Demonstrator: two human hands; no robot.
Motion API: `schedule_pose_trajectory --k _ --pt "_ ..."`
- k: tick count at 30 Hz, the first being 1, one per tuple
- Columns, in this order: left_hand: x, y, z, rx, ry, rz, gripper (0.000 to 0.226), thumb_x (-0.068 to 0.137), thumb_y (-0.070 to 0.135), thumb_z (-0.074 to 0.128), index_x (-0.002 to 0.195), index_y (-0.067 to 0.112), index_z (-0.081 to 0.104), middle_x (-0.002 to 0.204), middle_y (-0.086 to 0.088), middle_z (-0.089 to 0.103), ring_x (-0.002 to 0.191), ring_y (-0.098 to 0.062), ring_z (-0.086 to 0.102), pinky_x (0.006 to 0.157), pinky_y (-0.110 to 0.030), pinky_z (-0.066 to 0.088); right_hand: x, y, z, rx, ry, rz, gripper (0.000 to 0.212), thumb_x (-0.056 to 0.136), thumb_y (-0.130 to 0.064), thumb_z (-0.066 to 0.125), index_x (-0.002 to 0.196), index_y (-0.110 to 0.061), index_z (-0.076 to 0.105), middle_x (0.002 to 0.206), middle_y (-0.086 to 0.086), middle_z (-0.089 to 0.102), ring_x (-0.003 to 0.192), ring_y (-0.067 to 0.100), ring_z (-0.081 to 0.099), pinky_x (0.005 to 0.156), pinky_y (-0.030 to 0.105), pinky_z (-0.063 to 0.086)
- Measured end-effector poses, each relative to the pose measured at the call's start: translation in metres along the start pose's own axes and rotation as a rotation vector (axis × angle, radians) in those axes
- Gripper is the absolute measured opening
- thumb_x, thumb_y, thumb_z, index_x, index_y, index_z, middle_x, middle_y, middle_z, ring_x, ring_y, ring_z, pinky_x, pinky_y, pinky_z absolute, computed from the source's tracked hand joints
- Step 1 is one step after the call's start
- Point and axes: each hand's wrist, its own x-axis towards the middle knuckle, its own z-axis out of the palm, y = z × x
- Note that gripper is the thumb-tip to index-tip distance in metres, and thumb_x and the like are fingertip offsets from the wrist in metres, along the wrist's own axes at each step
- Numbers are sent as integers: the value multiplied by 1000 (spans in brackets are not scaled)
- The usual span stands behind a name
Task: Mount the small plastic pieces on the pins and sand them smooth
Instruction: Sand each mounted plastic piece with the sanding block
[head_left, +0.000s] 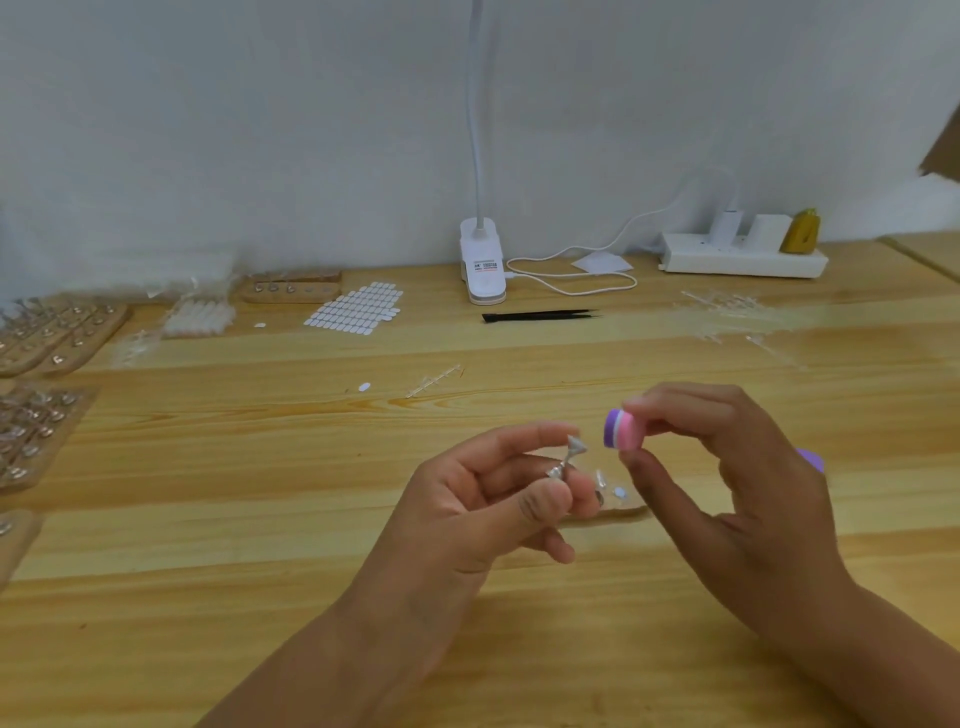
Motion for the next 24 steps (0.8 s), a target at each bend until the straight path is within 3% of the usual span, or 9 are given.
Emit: schedule_pose_trajectory --k 4,7,11,18,24 --pt "-1 -4 2 57 71 22 20 87 14 67 105 9 73 96 -18 75 90 -28 73 66 -26 57 -4 -2 0 15 -23 -31 29 94 -11 63 121 -17 59 108 1 65 107 9 63 97 20 45" --pt "-1 -7 6 79 89 50 17 82 16 63 94 9 73 92 -17 75 88 -29 74 65 -27 58 -2 -3 -1 -10 -20 -64 28 93 -11 63 121 -17 59 109 2 66 108 9 62 97 20 45" --pt "-2 -7 6 86 56 72 22 82 19 69 98 4 71 93 -15 76 90 -28 74 66 -26 58 -3 -8 1 -31 -16 -156 26 95 -11 64 121 -18 60 115 -6 61 111 7 61 96 16 44" --pt "-2 -7 3 133 66 66 17 81 22 70 96 17 75 91 -12 76 88 -24 74 65 -24 55 0 -2 -3 -111 39 -163 27 94 -8 66 119 -15 62 110 -3 63 106 9 63 94 17 46" --pt "-2 -6 3 107 53 58 19 82 24 71 94 10 75 83 -13 75 77 -22 72 59 -23 52 -1 -3 -2 -78 8 -221 28 91 -2 69 116 -15 64 108 2 65 101 16 66 85 30 53"
